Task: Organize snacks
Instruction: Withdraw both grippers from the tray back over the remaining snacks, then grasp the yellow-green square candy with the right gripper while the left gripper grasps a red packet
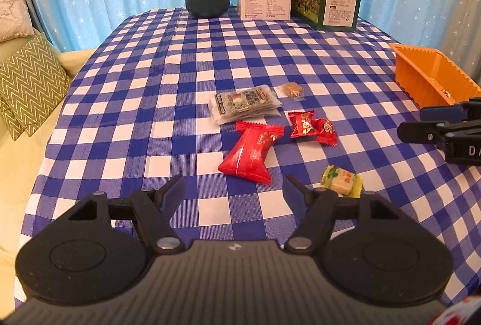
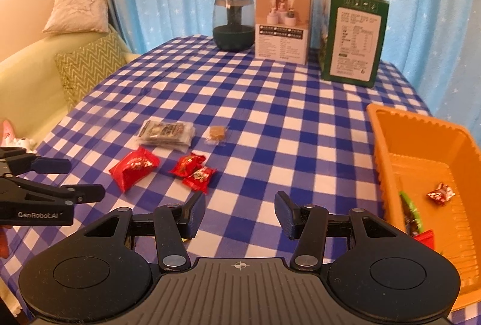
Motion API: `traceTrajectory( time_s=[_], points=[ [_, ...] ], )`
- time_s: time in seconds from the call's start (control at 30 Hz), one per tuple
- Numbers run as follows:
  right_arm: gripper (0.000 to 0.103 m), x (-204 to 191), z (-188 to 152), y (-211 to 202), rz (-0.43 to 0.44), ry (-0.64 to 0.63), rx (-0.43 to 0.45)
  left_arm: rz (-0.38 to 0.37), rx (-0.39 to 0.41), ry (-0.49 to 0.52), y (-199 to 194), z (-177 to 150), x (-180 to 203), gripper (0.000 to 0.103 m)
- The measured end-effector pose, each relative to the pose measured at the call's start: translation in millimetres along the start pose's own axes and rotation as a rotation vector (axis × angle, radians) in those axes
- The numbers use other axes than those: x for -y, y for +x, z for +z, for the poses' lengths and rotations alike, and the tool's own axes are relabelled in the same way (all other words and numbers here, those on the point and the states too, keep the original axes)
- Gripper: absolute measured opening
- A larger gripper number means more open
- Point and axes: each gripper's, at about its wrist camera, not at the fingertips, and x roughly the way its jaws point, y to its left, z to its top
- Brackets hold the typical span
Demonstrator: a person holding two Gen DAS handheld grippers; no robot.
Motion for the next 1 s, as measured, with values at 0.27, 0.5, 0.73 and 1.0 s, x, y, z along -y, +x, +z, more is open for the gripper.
traceTrajectory(
  time_s=[0.27,0.5,0.73,1.0],
  points=[
    [0.051,-18,-14,11,0.094,-0.081,-0.001,-0.021,-0.006,-0.007,11,-8,-4,0.069],
    [0.051,-35,-27,37,0.171,-0.183,-0.028,-0.027,-0.010,-0.016,18,-9,-11,0.069],
    [0.031,-42,-30,59,0.194,-0.208,-0.065,-0.037,-0.006,-0.026,20,-10,-17,0.069],
    [0.028,-39,-19,51,0.170,-0.152,-0.039,-0.056,0.015,-0.002,24,-5,-12,0.069]
  ],
)
